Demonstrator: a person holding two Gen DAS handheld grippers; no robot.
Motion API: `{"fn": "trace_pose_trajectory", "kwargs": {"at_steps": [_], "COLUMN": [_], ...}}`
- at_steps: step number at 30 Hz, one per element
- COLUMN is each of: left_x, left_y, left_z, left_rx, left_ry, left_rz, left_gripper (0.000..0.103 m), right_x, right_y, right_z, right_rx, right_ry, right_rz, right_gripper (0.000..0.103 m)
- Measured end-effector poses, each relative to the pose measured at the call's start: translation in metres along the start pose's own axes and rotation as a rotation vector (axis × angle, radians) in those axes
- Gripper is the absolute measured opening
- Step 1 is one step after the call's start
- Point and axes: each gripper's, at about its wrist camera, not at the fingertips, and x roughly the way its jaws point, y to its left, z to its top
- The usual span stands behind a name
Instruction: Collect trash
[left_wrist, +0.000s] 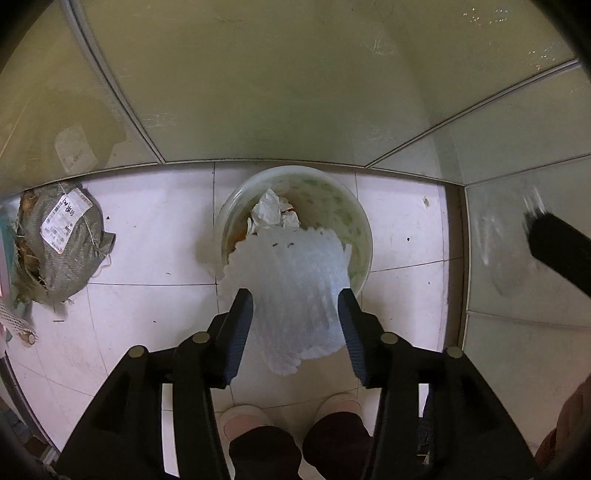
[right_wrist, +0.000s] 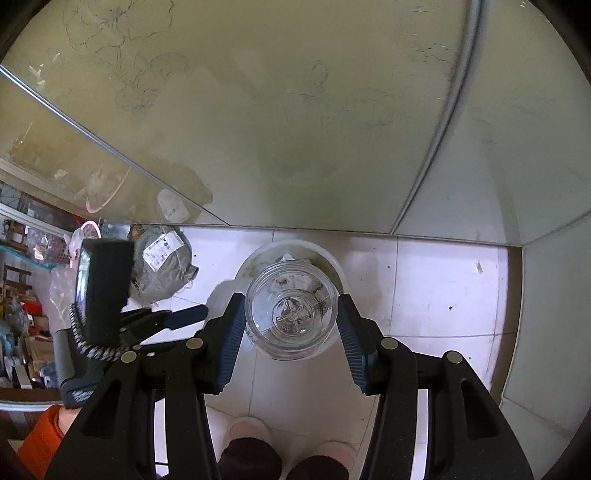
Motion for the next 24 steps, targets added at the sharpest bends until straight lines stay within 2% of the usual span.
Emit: {"fn": "trace_pose_trajectory", "kwargs": {"at_steps": [9,16,20,24], "left_x": [-0.024,-0.066,-0.112,-0.185], "left_y": [0.014,0.01,-0.004,-0.031], "left_z": [-0.004,-0.01,-0.014,-0.02], "left_rx": [-0.044,-0.07,-0.064,-0.055], "left_ry": [-0.051,-0.092,-0.115,-0.161], "left_rz": [-0.005,0.017,0.047,0.064], "left_gripper": [0.05,0.05,0.05,0.05], "right_x": [0.008,-0.003,-0.032,-0.09], "right_y": [0.006,0.014,0.023,0.034], "right_z": [0.007,0.008,0.009,0.011], "right_rx": [-0.033,-0.043,-0.06,-0.082], "right_ry": [-0.002,0.035,0.044,0.022], "right_rz": [0.038,0.085,0.082,0.073], "right_gripper": [0.047,0.049,0.049,0.049]}}
